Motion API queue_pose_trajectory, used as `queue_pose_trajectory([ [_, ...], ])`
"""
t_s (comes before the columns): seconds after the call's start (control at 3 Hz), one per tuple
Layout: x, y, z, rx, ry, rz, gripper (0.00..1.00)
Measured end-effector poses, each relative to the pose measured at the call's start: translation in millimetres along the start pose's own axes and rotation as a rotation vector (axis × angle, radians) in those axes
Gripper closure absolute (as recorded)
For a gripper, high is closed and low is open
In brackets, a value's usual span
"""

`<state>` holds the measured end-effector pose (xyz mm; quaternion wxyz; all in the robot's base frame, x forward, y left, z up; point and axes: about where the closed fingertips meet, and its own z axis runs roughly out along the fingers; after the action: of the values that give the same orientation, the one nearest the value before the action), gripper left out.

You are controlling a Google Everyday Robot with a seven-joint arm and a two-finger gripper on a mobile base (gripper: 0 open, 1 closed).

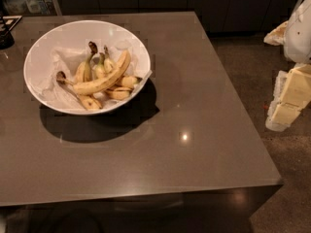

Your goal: Pick banana from white bowl

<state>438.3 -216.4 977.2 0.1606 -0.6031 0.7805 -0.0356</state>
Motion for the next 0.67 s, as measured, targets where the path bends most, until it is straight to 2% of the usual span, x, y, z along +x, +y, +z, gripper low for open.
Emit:
queue_pose_trajectory([
  [0.67, -8.0, -0.4, 0.1, 0.011, 0.013, 0.006, 0.00],
])
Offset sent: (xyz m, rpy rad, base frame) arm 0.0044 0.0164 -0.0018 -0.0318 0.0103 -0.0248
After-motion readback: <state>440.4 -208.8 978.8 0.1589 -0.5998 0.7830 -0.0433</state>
